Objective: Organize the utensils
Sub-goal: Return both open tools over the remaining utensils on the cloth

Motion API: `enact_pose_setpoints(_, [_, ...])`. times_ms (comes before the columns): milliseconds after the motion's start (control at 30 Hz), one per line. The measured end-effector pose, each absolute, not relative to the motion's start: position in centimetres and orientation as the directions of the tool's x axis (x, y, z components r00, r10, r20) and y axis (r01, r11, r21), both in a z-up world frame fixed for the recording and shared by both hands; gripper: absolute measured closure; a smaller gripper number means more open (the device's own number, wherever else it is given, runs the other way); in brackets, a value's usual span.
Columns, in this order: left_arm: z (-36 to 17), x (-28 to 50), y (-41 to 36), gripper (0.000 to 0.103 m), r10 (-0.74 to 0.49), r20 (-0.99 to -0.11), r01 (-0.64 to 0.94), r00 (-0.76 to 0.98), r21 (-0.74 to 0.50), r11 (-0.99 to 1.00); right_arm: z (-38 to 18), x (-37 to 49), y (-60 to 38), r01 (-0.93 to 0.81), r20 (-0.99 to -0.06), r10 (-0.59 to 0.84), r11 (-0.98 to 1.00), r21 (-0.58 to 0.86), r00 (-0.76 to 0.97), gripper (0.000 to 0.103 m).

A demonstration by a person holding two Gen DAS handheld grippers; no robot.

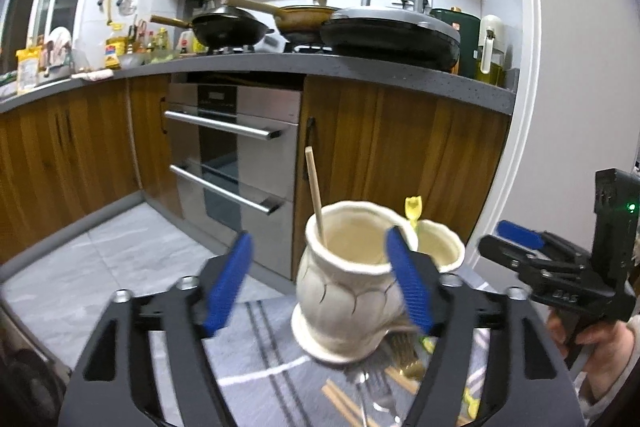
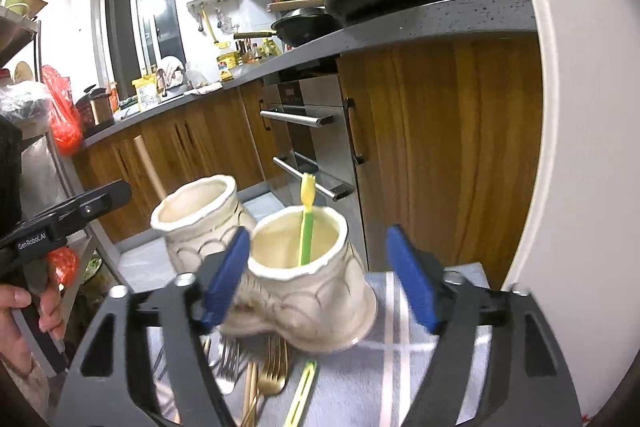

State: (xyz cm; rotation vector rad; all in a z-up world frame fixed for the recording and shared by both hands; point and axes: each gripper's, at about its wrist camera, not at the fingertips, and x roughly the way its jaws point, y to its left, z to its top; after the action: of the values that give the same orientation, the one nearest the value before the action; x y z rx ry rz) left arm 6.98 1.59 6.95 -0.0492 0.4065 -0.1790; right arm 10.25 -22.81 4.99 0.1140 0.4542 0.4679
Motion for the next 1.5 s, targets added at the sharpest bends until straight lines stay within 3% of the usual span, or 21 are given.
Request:
enact_pose_setpoints(67, [6.8, 5.9, 1.9, 0.015, -0.165, -0.389, 0.146, 0.906, -0.076, 0.986, 4.9, 9.4, -23.1, -0.418, -0.405, 0.468, 0.884, 0.21, 0.785, 0.014])
enact_pose_setpoints(233, [6.0, 4.2, 2.3, 0.008, -0.132, -0.42, 0.115, 0.898, -0.066, 0.991, 4.5, 7.7, -24.1, -0.415, -0.431, 0.471, 0.882, 0.223, 0.77, 0.006])
enact_pose_setpoints(667, [0.3, 1.3, 2.9, 0.006, -0.094, -0.58, 0.085, 0.809, -0.043, 0.995, 0.3, 4.9, -24.8, -0.379, -0.564, 0.394, 0.913, 0.15, 0.725, 0.006])
enact_pose_setpoints(1133, [-4.2, 1.4, -1.1, 0.006, -0.074, -0.719, 0.146, 0.691, 0.038, 0.989, -2.1, 3.5, -24.3, -0.384, -0.63, 0.356, 0.918, 0.098, 0.69, 0.006])
enact_pose_setpoints(1300, [-4.9, 1.6, -2.4, 0.012, -0.072, -0.744, 0.192, 0.664, 0.076, 0.978, -2.4, 3.2, -23.9, -0.402, -0.639, 0.344, 0.914, 0.06, 0.688, 0.006])
enact_pose_setpoints(1367, [-4.8, 1.7, -2.6, 0.024, -0.095, -0.754, 0.214, 0.65, 0.062, 0.975, -2.6, 3.4, -23.8, -0.406, -0.651, 0.338, 0.912, 0.05, 0.68, 0.006])
enact_pose_setpoints(1500, [-4.9, 1.9, -3.1, 0.035, -0.114, -0.767, 0.241, 0.632, 0.055, 0.969, -3.0, 3.7, -23.4, -0.419, -0.674, 0.351, 0.905, 0.067, 0.65, 0.006])
